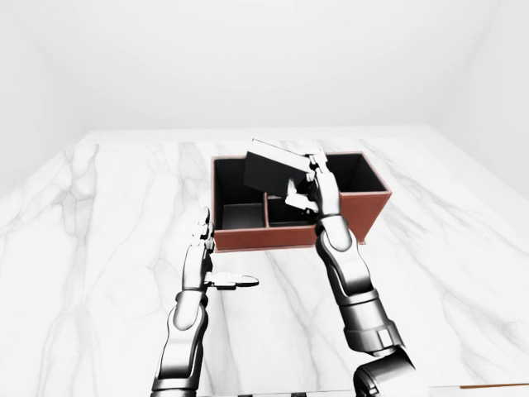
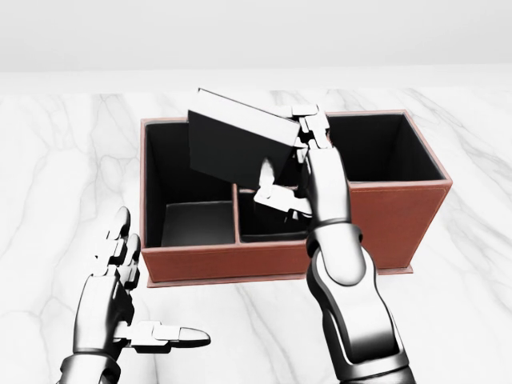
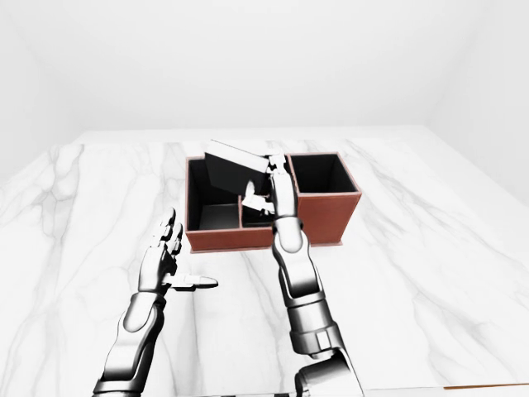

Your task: Pick up the book and place it in the right compartment of the caddy.

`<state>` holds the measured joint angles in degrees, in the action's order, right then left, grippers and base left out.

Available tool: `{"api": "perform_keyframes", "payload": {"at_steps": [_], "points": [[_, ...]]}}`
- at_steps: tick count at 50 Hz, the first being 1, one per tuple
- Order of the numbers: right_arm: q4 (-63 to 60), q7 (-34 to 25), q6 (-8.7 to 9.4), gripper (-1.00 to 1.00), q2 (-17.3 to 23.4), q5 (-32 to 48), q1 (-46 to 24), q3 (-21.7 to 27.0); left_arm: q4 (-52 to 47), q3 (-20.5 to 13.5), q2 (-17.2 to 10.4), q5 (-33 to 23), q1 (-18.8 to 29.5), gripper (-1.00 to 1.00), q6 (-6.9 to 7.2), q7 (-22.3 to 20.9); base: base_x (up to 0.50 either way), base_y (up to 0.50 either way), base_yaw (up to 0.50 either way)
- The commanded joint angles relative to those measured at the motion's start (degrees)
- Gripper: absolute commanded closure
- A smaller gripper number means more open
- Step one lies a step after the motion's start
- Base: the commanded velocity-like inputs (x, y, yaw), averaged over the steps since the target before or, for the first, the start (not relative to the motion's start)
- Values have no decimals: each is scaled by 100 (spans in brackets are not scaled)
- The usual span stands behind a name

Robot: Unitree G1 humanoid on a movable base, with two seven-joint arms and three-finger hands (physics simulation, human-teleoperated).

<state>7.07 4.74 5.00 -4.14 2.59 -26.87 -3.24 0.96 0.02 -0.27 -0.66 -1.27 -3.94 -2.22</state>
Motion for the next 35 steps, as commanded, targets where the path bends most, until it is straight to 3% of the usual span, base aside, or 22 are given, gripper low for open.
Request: {"api": "perform_keyframes", "payload": {"at_steps": [1,35], "points": [[-203,130,0,100,137,-243,-331,186,-4,-2,-1,4,-11,-100,-1,-10,0,0,0],[330,298,0,100,946,-848,-876,805,3,30,8,-40,-21,-100,-10,3,0,0,0]]}}
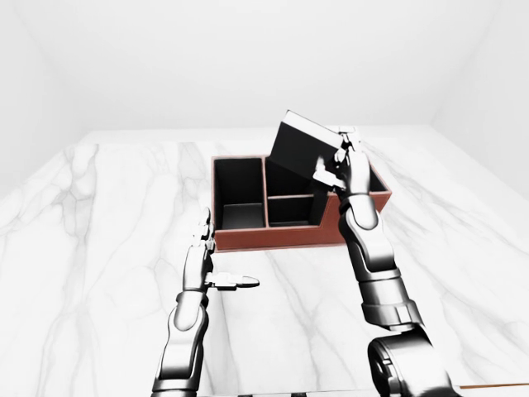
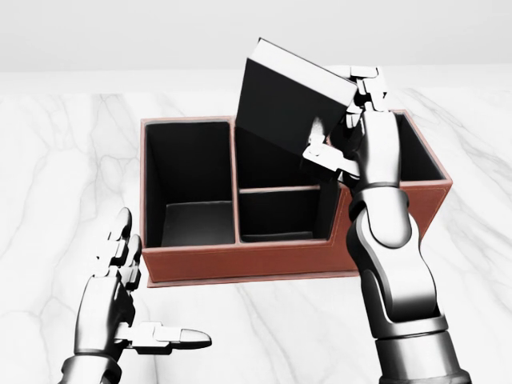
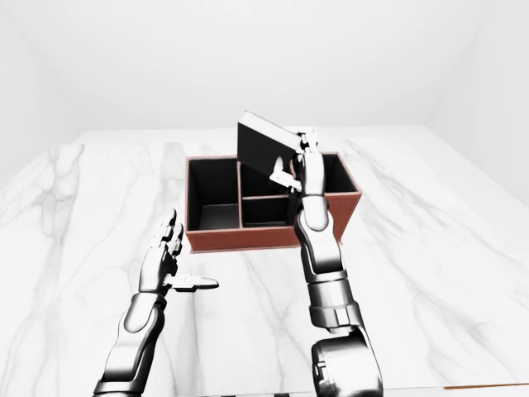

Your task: Pick up the book and place it in the right compartment of the caddy.

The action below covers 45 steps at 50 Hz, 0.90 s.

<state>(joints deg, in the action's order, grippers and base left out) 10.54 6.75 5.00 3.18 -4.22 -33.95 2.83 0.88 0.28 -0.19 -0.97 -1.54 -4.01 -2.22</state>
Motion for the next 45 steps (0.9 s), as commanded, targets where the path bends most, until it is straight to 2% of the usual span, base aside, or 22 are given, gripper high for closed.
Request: {"api": "perform_keyframes", "payload": {"at_steps": [1,23,40,45], "points": [[-19,101,0,100,227,-176,-173,202,34,0,-2,-7,13,-100,-16,1,0,0,0],[325,168,0,100,728,-513,-377,541,116,7,4,-26,35,-100,-73,13,0,0,0],[1051,198,0,100,1060,-655,-445,733,0,24,7,-34,4,-100,20,16,0,0,0],[1252,219,0,100,1153,-694,-508,773,26,20,4,-32,4,-100,-4,10,0,0,0]]}}
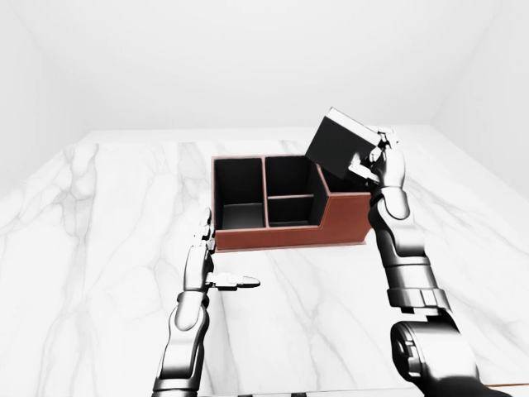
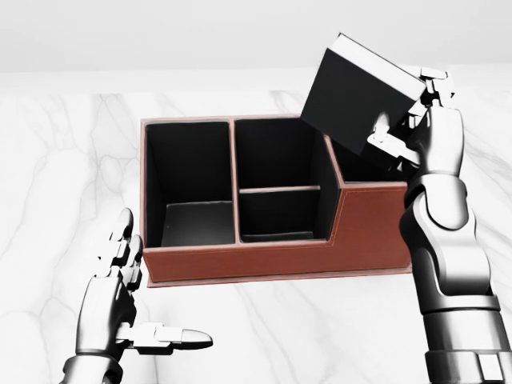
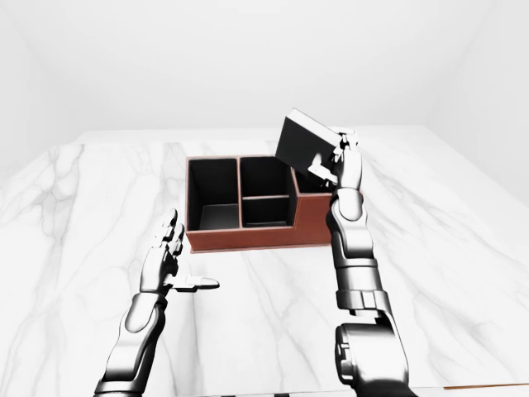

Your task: Pick up the book and place it in the right compartment of the caddy.

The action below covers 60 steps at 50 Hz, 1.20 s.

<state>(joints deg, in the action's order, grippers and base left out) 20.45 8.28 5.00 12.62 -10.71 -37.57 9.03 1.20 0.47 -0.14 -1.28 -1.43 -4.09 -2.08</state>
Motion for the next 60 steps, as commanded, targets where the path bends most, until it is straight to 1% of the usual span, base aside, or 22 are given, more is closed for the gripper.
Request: {"api": "perform_keyframes", "payload": {"at_steps": [1,4,12,15,17,21,24,26,29,30,31,33,35,38,41,43,44,47,49,51,55,60], "points": [[334,68,0,100,225,-44,-165,161,15,0,-1,-2,-4,-100,-16,-4,0,0,0],[513,73,0,100,250,-55,-215,170,-21,12,5,-11,-9,-100,18,2,0,0,0],[853,100,-37,100,323,-74,-324,181,32,1,-1,-3,3,-100,-23,-6,0,0,0],[920,98,-87,100,334,-80,-325,182,33,2,1,-5,5,-100,-20,-3,0,0,0],[932,100,-97,100,342,-82,-325,183,73,1,1,-5,18,-100,-48,-3,0,0,0],[1081,87,-164,100,391,-95,-400,206,39,12,6,-11,0,-100,-28,1,0,0,0],[1045,98,-108,100,433,-118,-427,219,26,26,12,-20,-3,-100,-15,7,0,0,0],[1046,102,-79,100,478,-133,-469,237,49,27,12,-22,-1,-100,-35,7,0,0,0],[1083,102,-84,100,514,-139,-510,247,47,31,13,-27,-5,-100,-35,12,0,0,0],[1123,100,-101,100,531,-136,-537,250,-9,38,16,-27,-17,-100,9,14,0,0,0],[1129,100,-103,100,532,-136,-540,249,-15,38,16,-26,-19,-100,14,14,0,0,0],[1233,96,-146,100,559,-140,-597,260,-5,40,15,-29,-19,-100,5,15,0,0,0],[1330,98,-181,100,587,-145,-652,269,60,32,12,-27,1,-100,-38,13,0,0,0],[1481,97,-254,100,613,-141,-731,265,39,31,11,-23,2,-100,-16,12,0,0,0],[1713,87,-373,100,644,-133,-827,265,85,27,9,-21,7,-100,-57,9,0,0,0],[1899,78,-493,100,652,-114,-872,255,81,28,10,-21,3,-100,-55,7,0,0,0],[1997,76,-553,100,654,-105,-892,250,55,29,11,-21,2,-100,-30,9,0,0,0],[2186,71,-666,100,663,-90,-930,242,32,32,11,-22,-5,-100,-15,8,0,0,0],[2371,60,-776,100,672,-70,-980,235,67,31,10,-23,5,-100,-36,5,0,0,0],[2524,51,-863,100,685,-60,-1033,235,60,29,10,-22,9,-100,-26,5,0,0,0],[2794,45,-1000,100,702,-21,-1144,214,42,36,12,-26,-2,-100,-15,4,0,0,0],[3004,38,-1000,100,707,7,-1220,202,55,33,11,-22,7,-100,-27,2,0,0,0]]}}
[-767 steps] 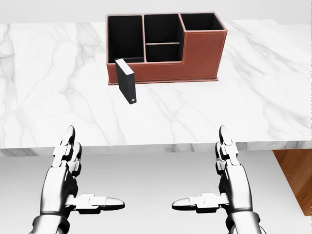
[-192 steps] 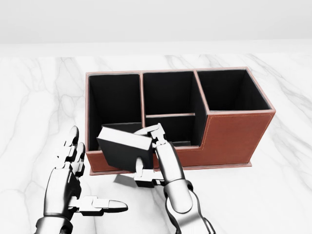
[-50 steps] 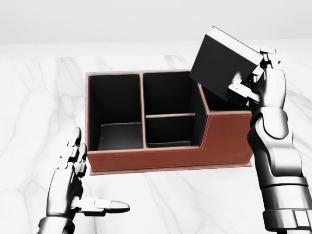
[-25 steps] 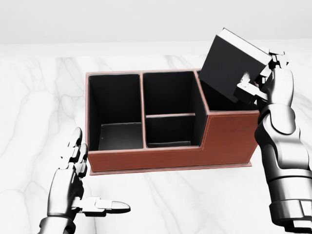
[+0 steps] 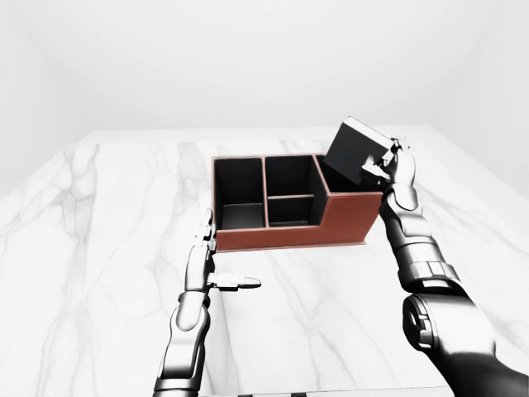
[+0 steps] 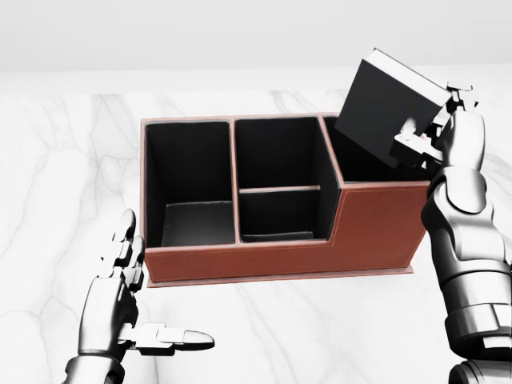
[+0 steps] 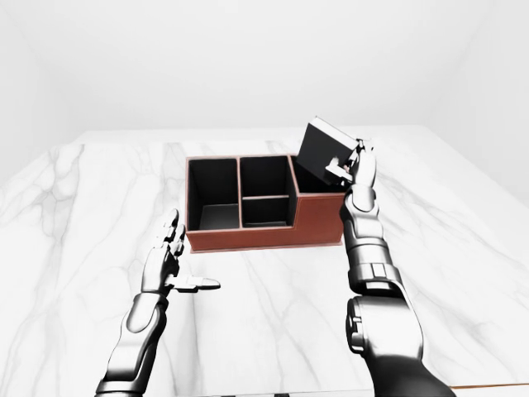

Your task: Pick up the book and place it in the right compartment of the caddy.

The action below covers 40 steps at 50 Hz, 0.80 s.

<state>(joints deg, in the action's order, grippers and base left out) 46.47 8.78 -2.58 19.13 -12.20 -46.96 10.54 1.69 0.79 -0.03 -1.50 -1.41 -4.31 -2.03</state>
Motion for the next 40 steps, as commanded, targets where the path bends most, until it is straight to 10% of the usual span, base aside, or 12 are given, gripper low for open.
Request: {"api": "perform_keyframes", "payload": {"at_steps": [1,40], "points": [[435,-11,-242,100,59,159,-291,50,4,2,0,-1,4,-100,-4,-4,0,0,0],[1519,-31,-242,100,157,367,-924,12,59,19,5,-29,22,-100,-50,4,0,0,0]]}}
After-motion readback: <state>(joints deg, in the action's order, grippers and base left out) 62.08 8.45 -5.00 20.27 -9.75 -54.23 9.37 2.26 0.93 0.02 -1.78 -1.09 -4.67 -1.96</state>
